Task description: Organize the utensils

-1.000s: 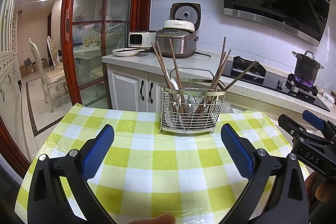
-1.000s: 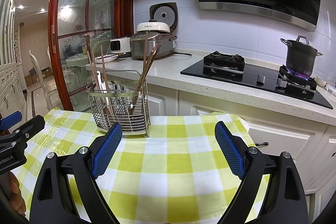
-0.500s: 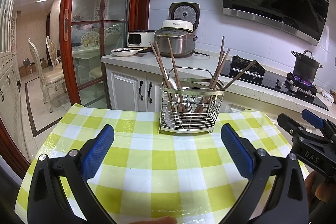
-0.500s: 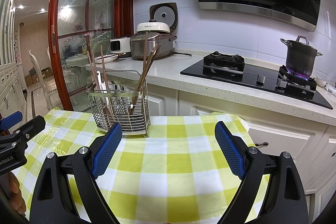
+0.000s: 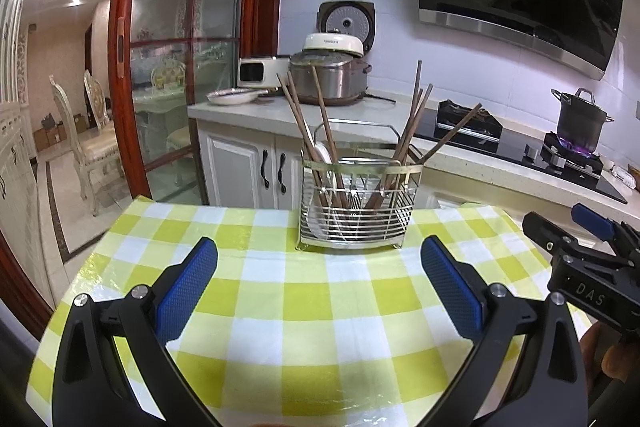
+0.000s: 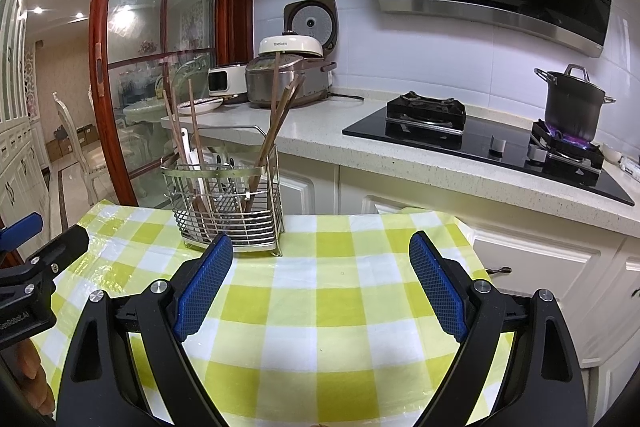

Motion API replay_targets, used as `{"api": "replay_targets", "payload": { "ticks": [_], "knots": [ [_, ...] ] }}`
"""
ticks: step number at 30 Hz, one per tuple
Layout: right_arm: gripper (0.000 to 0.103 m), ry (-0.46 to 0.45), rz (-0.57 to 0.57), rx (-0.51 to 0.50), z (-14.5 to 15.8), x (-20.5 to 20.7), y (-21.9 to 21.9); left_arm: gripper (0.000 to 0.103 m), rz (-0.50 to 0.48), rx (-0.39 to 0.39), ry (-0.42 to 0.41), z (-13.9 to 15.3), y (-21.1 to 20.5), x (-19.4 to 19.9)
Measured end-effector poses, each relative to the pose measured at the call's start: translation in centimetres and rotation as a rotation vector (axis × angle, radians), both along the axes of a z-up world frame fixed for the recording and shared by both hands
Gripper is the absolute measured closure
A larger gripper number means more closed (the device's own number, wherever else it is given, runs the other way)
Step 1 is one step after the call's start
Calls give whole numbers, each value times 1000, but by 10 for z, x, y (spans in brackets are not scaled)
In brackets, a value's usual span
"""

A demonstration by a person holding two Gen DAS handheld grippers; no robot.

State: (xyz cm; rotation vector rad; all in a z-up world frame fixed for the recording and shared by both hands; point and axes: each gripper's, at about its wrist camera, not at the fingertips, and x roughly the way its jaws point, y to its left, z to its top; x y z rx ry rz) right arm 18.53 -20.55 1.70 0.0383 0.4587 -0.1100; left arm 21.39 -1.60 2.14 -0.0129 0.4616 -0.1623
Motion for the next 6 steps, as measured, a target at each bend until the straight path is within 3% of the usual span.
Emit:
{"api": "replay_targets", "payload": {
  "ticks": [6],
  "knots": [
    [19, 53, -9, 8, -12, 8, -8, 4, -16, -50, 40, -13, 3, 11]
  ]
}}
